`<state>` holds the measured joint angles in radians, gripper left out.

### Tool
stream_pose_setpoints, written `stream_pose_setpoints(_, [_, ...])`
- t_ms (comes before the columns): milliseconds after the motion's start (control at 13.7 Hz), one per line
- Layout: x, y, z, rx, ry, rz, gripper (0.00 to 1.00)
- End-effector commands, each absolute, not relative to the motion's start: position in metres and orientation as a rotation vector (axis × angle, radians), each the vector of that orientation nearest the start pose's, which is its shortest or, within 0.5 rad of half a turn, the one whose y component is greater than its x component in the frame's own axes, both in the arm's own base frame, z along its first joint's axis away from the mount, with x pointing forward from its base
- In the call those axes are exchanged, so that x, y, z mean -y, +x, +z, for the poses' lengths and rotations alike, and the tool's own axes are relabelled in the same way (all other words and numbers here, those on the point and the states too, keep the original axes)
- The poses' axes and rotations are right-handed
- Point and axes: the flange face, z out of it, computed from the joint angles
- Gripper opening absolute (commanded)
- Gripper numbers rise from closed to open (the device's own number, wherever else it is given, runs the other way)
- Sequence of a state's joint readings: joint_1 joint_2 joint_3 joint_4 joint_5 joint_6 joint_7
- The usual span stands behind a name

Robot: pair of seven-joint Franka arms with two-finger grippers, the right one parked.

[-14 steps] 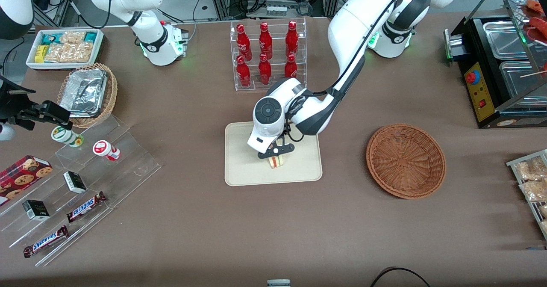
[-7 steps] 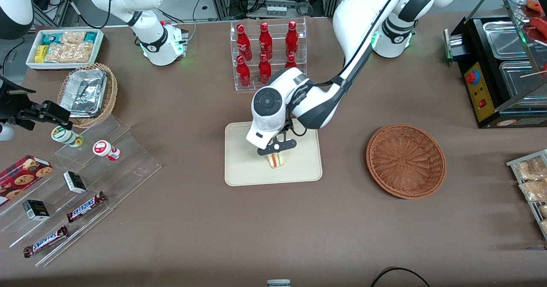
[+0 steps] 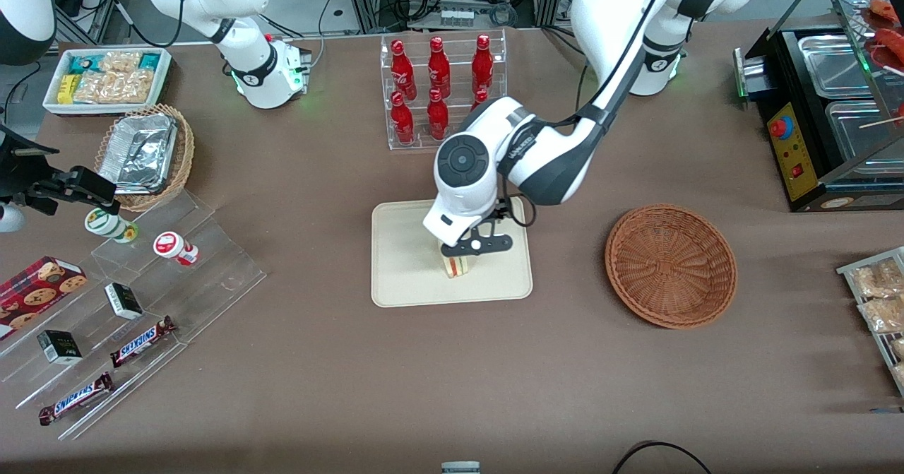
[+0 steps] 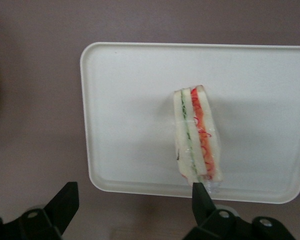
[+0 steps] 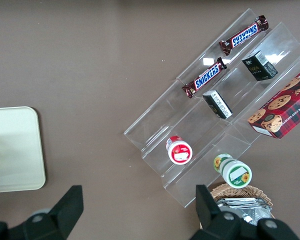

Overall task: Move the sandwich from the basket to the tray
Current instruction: 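Open the left gripper to release the sandwich on the tray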

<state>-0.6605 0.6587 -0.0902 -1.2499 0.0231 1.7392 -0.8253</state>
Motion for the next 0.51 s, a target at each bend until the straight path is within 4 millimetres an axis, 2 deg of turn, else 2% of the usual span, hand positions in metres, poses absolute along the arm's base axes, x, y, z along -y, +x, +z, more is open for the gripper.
stream_pose_setpoints(0, [0.45, 0.535, 0.392, 0.083, -2.988, 0.221, 1.0])
stream_pose_setpoints(73, [0.434, 0.542, 0.4, 0.047, -2.985, 0.215, 1.0])
stream_pose_setpoints(146, [0.426, 0.539, 0.404, -0.004, -2.989, 0.232, 1.0])
stream_pose_setpoints(439, [0.376, 0.55, 0.415, -0.013, -3.011, 0.271, 1.0])
